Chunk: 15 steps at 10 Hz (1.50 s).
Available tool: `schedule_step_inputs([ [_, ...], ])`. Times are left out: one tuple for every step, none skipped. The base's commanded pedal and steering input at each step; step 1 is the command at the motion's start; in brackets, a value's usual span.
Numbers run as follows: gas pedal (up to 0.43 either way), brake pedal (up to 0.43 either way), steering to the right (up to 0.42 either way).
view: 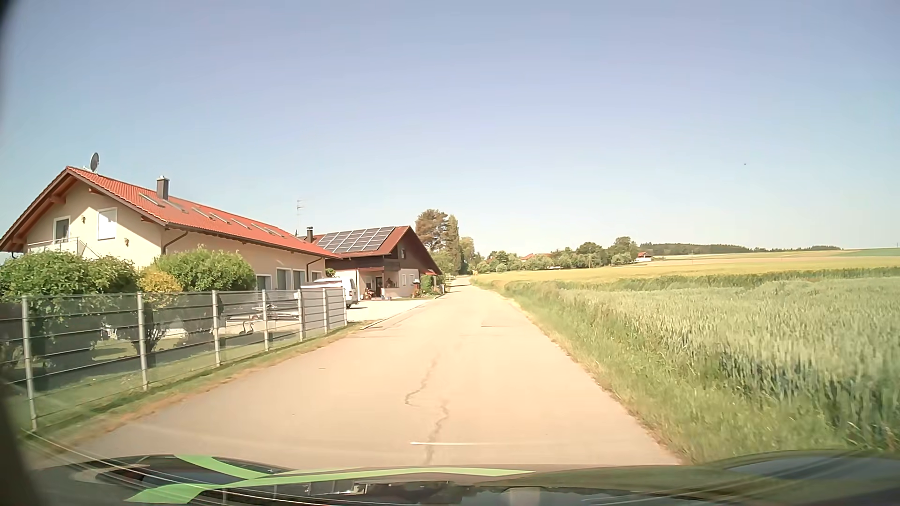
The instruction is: Follow the waypoints while adhering to traffic rules and regulations
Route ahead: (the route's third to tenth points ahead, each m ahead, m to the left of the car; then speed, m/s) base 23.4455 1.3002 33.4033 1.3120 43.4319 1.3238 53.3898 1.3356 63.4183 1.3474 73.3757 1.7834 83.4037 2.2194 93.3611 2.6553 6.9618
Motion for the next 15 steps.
schedule_step_inputs([
  [0.169,0.000,0.003],
  [0.169,0.000,-0.001],
  [0.189,0.000,-0.002],
  [0.189,0.000,-0.002],
  [0.189,0.000,-0.004],
  [0.189,0.000,-0.006],
  [0.189,0.000,-0.006],
  [0.189,0.000,-0.006],
  [0.189,0.000,-0.006],
  [0.189,0.000,-0.005],
  [0.189,0.000,-0.004],
  [0.189,0.000,-0.003],
  [0.189,0.000,-0.003],
  [0.189,0.000,-0.003],
  [0.189,0.000,-0.003],
])
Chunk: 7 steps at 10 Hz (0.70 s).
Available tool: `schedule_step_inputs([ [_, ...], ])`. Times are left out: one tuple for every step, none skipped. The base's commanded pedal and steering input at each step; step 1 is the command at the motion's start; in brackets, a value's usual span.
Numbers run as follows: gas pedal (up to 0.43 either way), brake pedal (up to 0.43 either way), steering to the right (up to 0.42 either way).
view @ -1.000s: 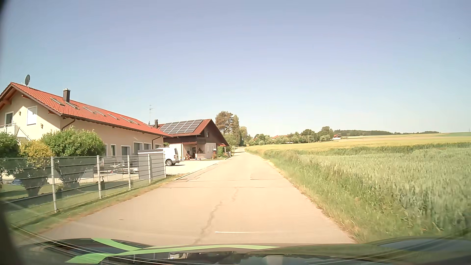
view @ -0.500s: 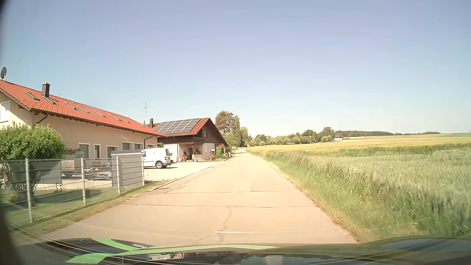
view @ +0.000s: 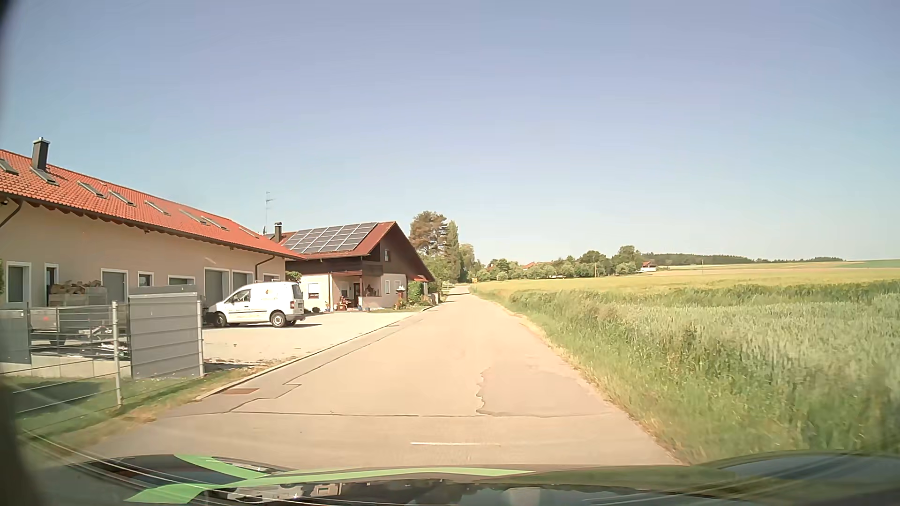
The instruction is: Follow the waypoints while adhering to traffic rules and regulations
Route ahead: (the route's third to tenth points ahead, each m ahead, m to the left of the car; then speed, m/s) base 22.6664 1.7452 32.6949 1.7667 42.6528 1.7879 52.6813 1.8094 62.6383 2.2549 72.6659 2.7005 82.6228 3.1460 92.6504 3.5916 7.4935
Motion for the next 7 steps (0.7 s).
schedule_step_inputs([
  [0.189,0.000,-0.003],
  [0.189,0.000,-0.004],
  [0.189,0.000,-0.004],
  [0.189,0.000,-0.004],
  [0.197,0.000,-0.004],
  [0.197,0.000,-0.005],
  [0.197,0.000,-0.005],
])
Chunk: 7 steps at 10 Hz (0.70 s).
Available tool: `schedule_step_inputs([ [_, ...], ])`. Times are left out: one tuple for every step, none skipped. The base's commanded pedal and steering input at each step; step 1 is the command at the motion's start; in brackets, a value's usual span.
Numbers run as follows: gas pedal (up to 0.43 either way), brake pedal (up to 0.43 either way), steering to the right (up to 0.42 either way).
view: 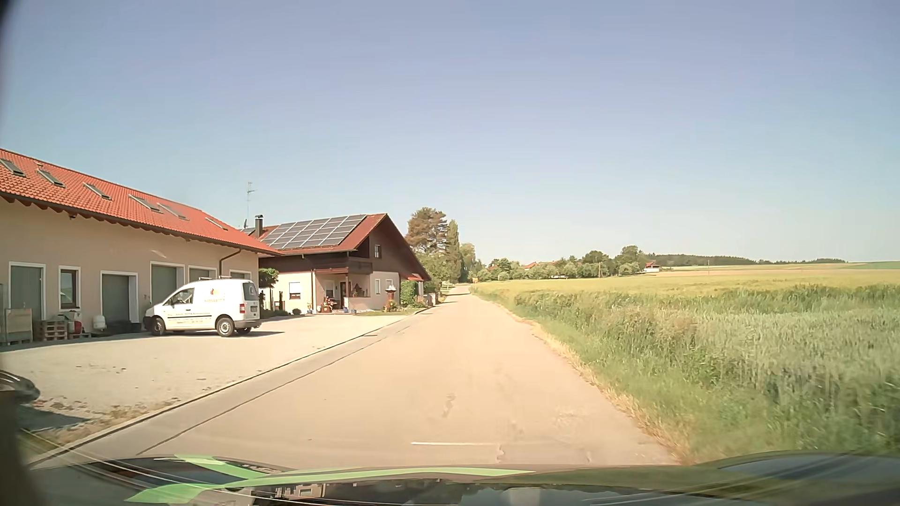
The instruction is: Follow the waypoints while adhering to traffic rules and regulations
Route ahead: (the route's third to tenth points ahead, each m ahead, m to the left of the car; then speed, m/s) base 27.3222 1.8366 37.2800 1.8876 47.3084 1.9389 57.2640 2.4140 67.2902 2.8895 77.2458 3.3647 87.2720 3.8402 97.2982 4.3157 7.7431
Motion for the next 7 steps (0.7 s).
schedule_step_inputs([
  [0.197,0.000,-0.005],
  [0.197,0.000,-0.006],
  [0.197,0.000,-0.006],
  [0.197,0.000,-0.005],
  [0.197,0.000,-0.005],
  [0.197,0.000,-0.004],
  [0.197,0.000,-0.002],
])
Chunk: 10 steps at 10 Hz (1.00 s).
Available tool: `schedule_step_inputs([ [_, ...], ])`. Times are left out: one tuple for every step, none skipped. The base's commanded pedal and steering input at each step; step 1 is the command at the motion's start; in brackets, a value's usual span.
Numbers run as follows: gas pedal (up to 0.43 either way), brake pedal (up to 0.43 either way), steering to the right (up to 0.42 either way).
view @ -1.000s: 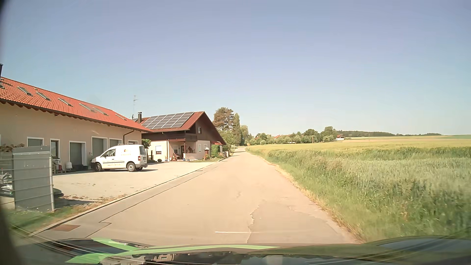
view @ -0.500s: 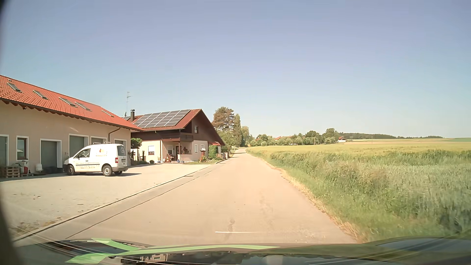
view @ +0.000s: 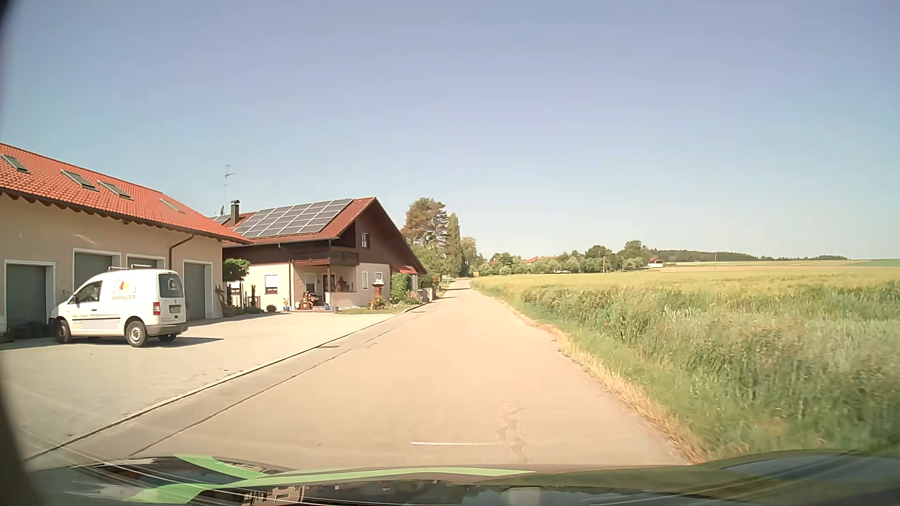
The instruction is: Follow the waypoints while adhering to traffic rules and regulations
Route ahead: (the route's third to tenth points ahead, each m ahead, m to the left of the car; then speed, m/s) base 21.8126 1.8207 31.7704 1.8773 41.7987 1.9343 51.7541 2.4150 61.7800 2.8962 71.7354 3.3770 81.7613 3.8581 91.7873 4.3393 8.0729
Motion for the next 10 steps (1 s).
schedule_step_inputs([
  [0.197,0.000,-0.002],
  [0.197,0.000,-0.002],
  [0.197,0.000,-0.001],
  [0.197,0.000,-0.001],
  [0.197,0.000,-0.001],
  [0.197,0.000,0.000],
  [0.197,0.000,0.000],
  [0.189,0.000,0.000],
  [0.189,0.000,-0.001],
  [0.189,0.000,0.000],
])
